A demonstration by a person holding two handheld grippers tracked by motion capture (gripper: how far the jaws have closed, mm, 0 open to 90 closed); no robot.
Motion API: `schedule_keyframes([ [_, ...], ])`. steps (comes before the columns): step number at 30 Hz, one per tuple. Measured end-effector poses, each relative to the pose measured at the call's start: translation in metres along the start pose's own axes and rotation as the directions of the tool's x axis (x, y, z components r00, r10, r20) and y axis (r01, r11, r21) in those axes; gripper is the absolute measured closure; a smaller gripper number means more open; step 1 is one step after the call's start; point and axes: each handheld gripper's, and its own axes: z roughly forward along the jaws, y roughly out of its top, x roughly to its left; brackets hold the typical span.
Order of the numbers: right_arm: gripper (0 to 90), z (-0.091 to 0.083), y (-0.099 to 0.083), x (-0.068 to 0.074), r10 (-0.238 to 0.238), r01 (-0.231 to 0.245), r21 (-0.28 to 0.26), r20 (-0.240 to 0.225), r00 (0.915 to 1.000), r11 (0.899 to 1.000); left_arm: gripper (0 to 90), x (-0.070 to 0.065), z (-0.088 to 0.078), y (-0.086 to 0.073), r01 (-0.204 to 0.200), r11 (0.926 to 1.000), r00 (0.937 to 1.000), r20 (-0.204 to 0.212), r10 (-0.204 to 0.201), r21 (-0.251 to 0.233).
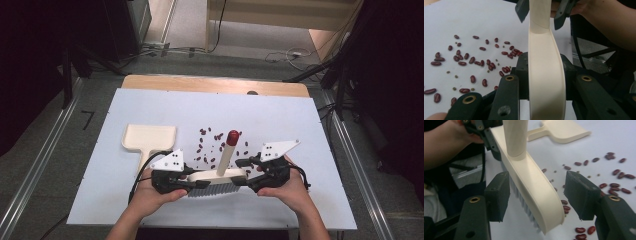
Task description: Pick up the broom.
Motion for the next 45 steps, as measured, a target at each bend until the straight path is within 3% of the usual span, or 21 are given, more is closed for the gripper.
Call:
schedule_keyframes([
  [9, 45.3, 0.01, -0.001, 0.007, -0.06, 0.064, 0.056, -0.08, 0.995, 0.996, 68.2, -0.002, 0.003, 0.001, -0.029, 0.9995, 0.9985, 0.046, 0.029, 0.014],
  [13, 48.6, 0.013, 0.0, 0.011, -0.095, 0.104, 0.065, -0.13, 0.987, 0.992, 68.2, -0.006, 0.003, 0.003, -0.047, 0.9988, 0.9962, 0.074, 0.046, 0.012],
  [21, 60.5, 0.014, -0.001, 0.012, -0.098, 0.113, 0.079, -0.178, 0.9792, 0.99, 68.2, -0.006, 0.0, 0.004, -0.042, 0.999, 0.9931, 0.109, 0.043, -0.013],
  [27, 62.3, 0.019, -0.001, 0.013, -0.1, 0.116, 0.065, -0.211, 0.9722, 0.991, 68.2, -0.005, 0.003, 0.002, -0.059, 0.9981, 0.9902, 0.128, 0.056, 0.019],
  [32, 64.7, 0.023, -0.003, 0.013, -0.085, 0.108, 0.086, -0.24, 0.967, 0.99, 68.1, -0.002, 0.003, 0.0, -0.038, 0.999, 0.9864, 0.161, 0.034, 0.023],
  [36, 65.3, 0.023, 0.001, 0.015, -0.079, 0.102, 0.085, -0.242, 0.967, 0.991, 67.9, 0.002, 0.0, -0.001, -0.025, 0.9997, 0.983, 0.182, 0.025, 0.001],
  [43, 65.7, 0.024, 0.007, 0.023, -0.071, 0.088, 0.074, -0.205, 0.9762, 0.993, 66.3, 0.005, -0.008, -0.003, -0.008, 0.9984, 0.9811, 0.192, 0.019, -0.056],
  [45, 65.7, 0.022, 0.01, 0.025, -0.081, 0.094, 0.063, -0.19, 0.9784, 0.994, 65.1, 0.004, -0.011, -0.003, -0.01, 0.9956, 0.9862, 0.164, 0.025, -0.093],
])
